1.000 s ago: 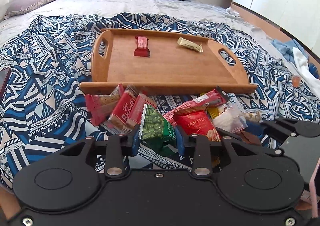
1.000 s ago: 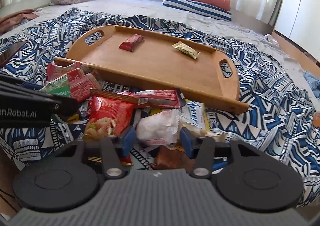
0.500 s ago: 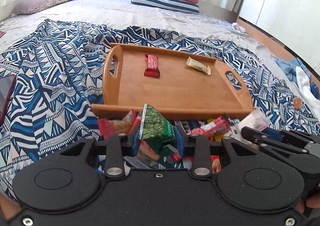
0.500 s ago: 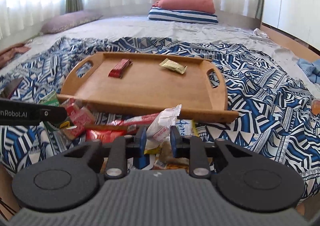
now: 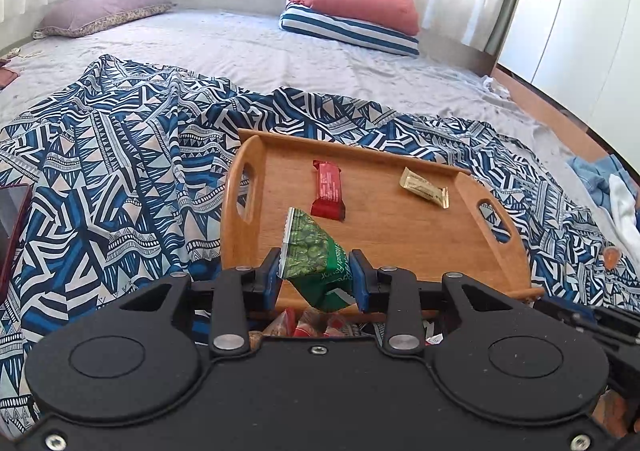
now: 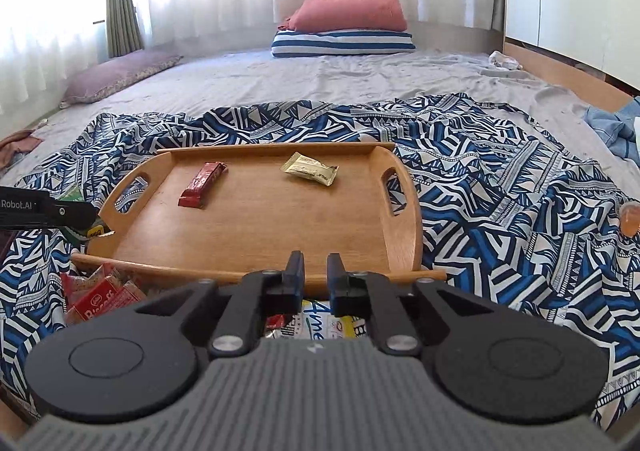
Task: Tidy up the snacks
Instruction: 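Carry the green pouch and white packet over the tray with both grippers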
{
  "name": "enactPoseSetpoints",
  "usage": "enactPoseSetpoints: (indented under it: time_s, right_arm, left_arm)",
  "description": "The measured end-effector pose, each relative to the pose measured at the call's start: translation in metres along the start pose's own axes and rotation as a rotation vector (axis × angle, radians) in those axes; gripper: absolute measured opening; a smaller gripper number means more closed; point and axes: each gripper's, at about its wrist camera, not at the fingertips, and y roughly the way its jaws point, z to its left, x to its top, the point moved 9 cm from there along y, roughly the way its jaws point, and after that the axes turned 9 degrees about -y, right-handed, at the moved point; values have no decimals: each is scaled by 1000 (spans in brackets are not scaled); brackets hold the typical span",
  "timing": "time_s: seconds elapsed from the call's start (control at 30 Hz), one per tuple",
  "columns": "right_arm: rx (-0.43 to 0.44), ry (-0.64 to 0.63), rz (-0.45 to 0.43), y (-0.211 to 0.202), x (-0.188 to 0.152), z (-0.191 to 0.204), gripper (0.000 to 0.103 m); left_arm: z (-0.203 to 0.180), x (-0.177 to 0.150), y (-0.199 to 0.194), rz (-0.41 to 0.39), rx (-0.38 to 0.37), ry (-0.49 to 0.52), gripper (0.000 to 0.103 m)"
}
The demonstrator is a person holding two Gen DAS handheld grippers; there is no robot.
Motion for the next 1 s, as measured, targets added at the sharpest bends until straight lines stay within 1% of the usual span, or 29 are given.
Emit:
enactPoseSetpoints:
  time_s: [0.07, 0.13, 0.23, 0.3, 0.37, 0.43, 0.5, 0.6, 0.7, 0.8, 0.93, 0.97, 1.0]
  right_arm:
    - [24, -24, 27, 0, -12, 1, 44]
    - [19, -32, 60, 1, -24, 1, 49]
    - [34, -8, 94, -1, -41, -1, 64]
    - [60, 19, 109, -7, -53, -2, 67]
    - [92, 23, 102, -15, -59, 2, 70]
    - [104, -5, 106, -19, -64, 7, 72]
    - [91, -31, 106, -20, -67, 11, 72]
    - [84, -37, 122, -16, -70, 12, 72]
    - [78, -35, 111, -16, -69, 13, 72]
    - [53, -74, 92, -18, -65, 15, 72]
    - [31, -129, 89, -16, -64, 19, 74]
    - [28, -136, 87, -16, -64, 20, 74]
    - [24, -143, 84, -16, -64, 21, 71]
  left_arm:
    - [0, -4, 2, 11, 0, 2, 33]
    - [-1, -9, 2, 20, -2, 3, 33]
    - [1, -14, 2, 27, 5, 4, 33]
    - [2, -17, 3, 33, 7, 3, 33]
    - [2, -19, 3, 40, 7, 5, 33]
    - [2, -21, 4, 45, 8, 8, 33]
    - [1, -23, 4, 50, 6, 11, 33]
    - [0, -26, 4, 54, 7, 15, 33]
    - [0, -27, 3, 56, 7, 18, 33]
    - [0, -27, 3, 57, 9, 19, 33]
    - [-1, -28, 2, 58, 2, 22, 33]
    - [-2, -28, 2, 57, 0, 25, 33]
    - [-2, -28, 2, 57, -1, 27, 33]
